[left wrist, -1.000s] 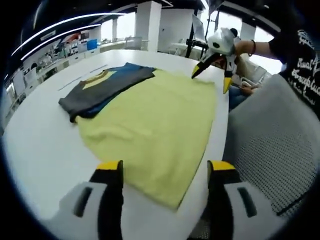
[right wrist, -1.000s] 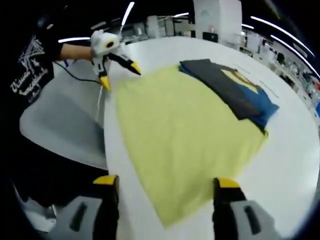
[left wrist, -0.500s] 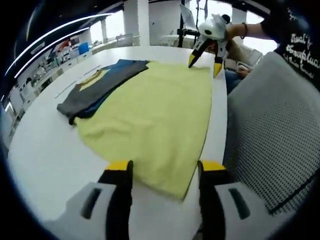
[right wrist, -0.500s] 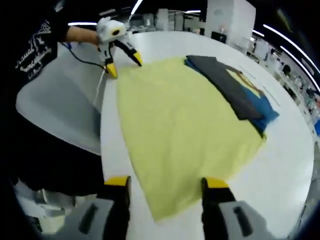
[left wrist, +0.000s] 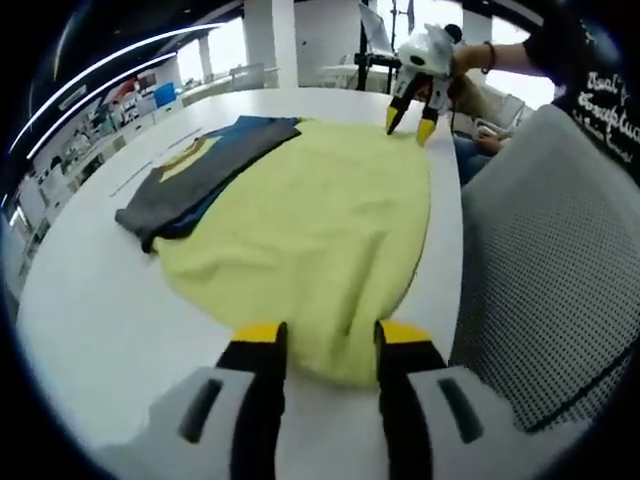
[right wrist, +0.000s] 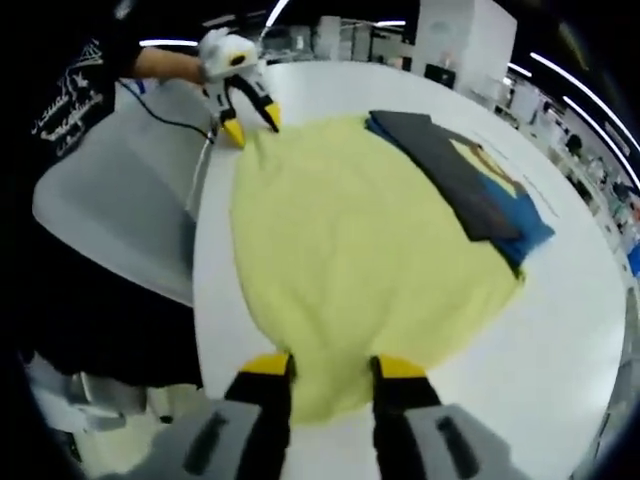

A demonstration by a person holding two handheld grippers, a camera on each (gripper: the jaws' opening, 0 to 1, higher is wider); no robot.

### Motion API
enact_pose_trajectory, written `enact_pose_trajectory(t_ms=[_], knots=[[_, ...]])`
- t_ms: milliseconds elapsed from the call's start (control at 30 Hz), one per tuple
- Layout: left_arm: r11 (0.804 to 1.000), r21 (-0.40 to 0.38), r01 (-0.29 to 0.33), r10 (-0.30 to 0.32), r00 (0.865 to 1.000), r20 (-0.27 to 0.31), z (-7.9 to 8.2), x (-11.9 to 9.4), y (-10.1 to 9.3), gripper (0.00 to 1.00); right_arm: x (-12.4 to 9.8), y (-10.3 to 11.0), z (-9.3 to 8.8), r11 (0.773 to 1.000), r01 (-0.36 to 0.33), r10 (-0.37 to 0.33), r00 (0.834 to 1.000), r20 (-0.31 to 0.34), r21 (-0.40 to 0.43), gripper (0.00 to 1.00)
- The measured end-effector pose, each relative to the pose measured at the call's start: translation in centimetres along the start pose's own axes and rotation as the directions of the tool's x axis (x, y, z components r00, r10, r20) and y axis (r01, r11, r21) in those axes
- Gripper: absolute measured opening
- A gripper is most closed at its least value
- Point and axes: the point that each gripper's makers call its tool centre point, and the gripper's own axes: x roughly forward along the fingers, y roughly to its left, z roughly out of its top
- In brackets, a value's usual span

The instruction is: Fold the garment on the visible template until the final outline fits inside the template.

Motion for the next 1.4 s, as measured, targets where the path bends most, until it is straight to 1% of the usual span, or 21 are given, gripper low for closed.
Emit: enact_pose_trajectory(t_ms=[33, 100, 167, 267, 367, 467, 500, 633, 667, 767, 867, 933, 1200, 1400], knots=[[1.0, -0.001, -0.004, 0.004, 1.0, -0.001, 0.1, 0.1, 0.1, 0.19, 0.0, 0.1, 0.1, 1.0, -0.006, 0.006, 1.0, 0.003, 0.0, 0.2], [1.0, -0.008, -0.015, 0.015, 1.0, -0.004, 0.1, 0.1, 0.5, 0.1, 0.1, 0.0, 0.3, 1.0, 0.004, -0.004, 1.0, 0.008, -0.004, 0.1], [1.0, -0.016, -0.024, 0.024, 1.0, -0.005, 0.2, 0.1, 0.8, 0.06, 0.1, -0.1, 0.3, 1.0, 0.009, -0.009, 1.0, 0.009, -0.001, 0.08], [1.0, -0.005, -0.03, 0.03, 0.999, -0.013, 0.2, 0.1, 1.1, 0.04, 0.2, -0.4, 0.4, 1.0, 0.019, -0.019, 1.0, 0.005, -0.001, 0.02], [0.999, 0.008, -0.035, 0.035, 0.999, -0.014, 0.2, 0.0, 1.3, 0.02, 0.3, -0.5, 0.4, 1.0, 0.014, -0.014, 1.0, 0.007, 0.005, 0.01], [1.0, -0.001, -0.029, 0.029, 0.999, -0.012, 0.1, -0.4, 1.3, 0.02, 0.0, -0.3, 0.4, 1.0, 0.005, -0.005, 1.0, 0.019, 0.015, 0.0], [0.999, 0.0, -0.032, 0.032, 0.999, -0.014, 0.0, -0.5, 1.3, 0.02, -0.1, 0.0, 0.3, 1.0, -0.014, 0.013, 1.0, 0.022, 0.026, 0.0], [0.999, -0.01, -0.039, 0.039, 0.999, -0.006, 0.0, -1.1, 1.4, 0.01, -0.2, 1.2, -0.2, 0.999, -0.03, 0.03, 0.999, 0.011, 0.021, 0.0], [0.999, -0.009, -0.041, 0.041, 0.999, -0.005, 0.1, -1.1, 1.3, 0.01, -0.3, 1.2, -0.1, 0.999, -0.021, 0.02, 1.0, 0.018, 0.026, 0.0], [0.999, 0.005, -0.047, 0.047, 0.999, -0.015, 0.2, -1.3, 0.9, 0.01, -0.5, 1.4, 0.2, 0.998, -0.02, 0.018, 0.999, 0.038, 0.055, 0.0], [0.999, 0.014, -0.053, 0.053, 0.998, -0.027, 0.1, -1.6, 0.8, 0.01, -0.9, 2.2, 0.6, 0.997, -0.036, 0.032, 0.998, 0.056, 0.071, 0.0], [0.999, 0.004, -0.051, 0.051, 0.998, -0.029, -0.2, -1.9, 0.6, 0.01, -1.2, 2.7, 0.8, 0.996, -0.046, 0.041, 0.997, 0.066, 0.081, 0.0], [0.999, -0.024, -0.021, 0.02, 0.999, -0.042, -1.3, -3.3, -0.9, 0.01, -2.2, 6.0, 1.2, 0.984, -0.136, 0.124, 0.987, 0.102, 0.118, 0.0], [0.999, -0.036, 0.004, -0.005, 0.999, -0.033, -1.3, -4.3, -2.4, 0.01, -2.8, 7.4, 1.2, 0.977, -0.16, 0.146, 0.983, 0.111, 0.141, 0.0]])
